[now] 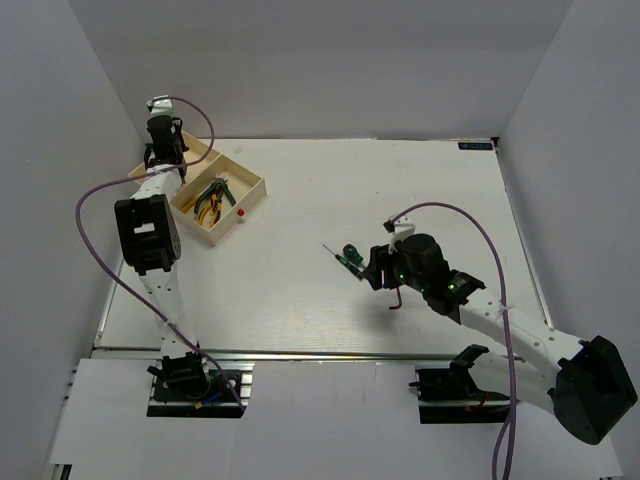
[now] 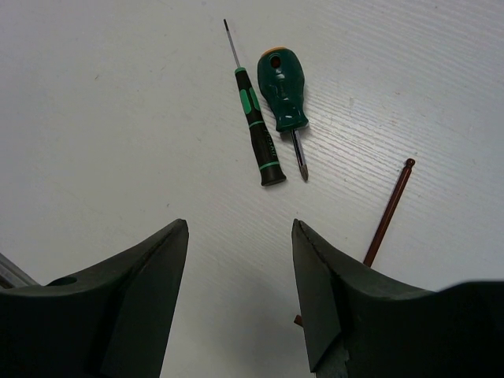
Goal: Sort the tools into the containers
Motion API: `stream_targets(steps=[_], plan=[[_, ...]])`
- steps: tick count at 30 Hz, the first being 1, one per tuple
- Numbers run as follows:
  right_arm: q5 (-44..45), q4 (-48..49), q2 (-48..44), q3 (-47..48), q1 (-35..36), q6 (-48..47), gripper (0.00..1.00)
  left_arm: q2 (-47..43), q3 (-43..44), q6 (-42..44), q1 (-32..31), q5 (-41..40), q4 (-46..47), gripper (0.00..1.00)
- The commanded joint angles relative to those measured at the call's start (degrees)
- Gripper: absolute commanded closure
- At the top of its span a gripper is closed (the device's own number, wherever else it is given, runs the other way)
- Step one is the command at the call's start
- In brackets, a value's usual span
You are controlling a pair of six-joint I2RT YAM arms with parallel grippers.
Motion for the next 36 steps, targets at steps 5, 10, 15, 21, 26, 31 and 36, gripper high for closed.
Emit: stream_targets(steps=[5, 10, 15, 21, 26, 31, 36], plan=[[0.4, 0.3, 1.1, 0.4, 0.1, -0.3, 0.38, 1.8, 4.1, 2.4, -0.2, -3.1, -1.0, 1.00], [0.6, 0.6, 2.1, 0.4, 0.1, -0.1, 0.38, 2.8, 6.6, 3.4, -0.2, -1.7, -4.5, 1.00], [0.4, 1.0, 2.5, 0.1, -0.1, 0.0, 0.38, 2.7, 9.9, 3.9, -0.2, 1.7, -8.8, 1.00], [-0.4, 1.8, 2.7, -0.5, -0.1, 0.3, 0.38, 4.4, 13.7, 3.9, -0.2, 5.0, -13.4, 1.00], [-0.5, 2.1, 3.2, -0.4, 0.1, 0.1, 0.38, 7.1, 15.4, 3.8, -0.2, 6.1, -15.0, 1.00], [-0.6, 2.2, 3.7, -0.7, 0.0, 0.4, 0.37, 8.9, 15.7, 2.5, -0.2, 8.0, -16.6, 0.99], [-0.2, 2.7, 3.9, -0.8, 0.0, 0.5, 0.38, 10.1, 16.7, 0.7, 0.3, 8.1, -18.1, 0.89]])
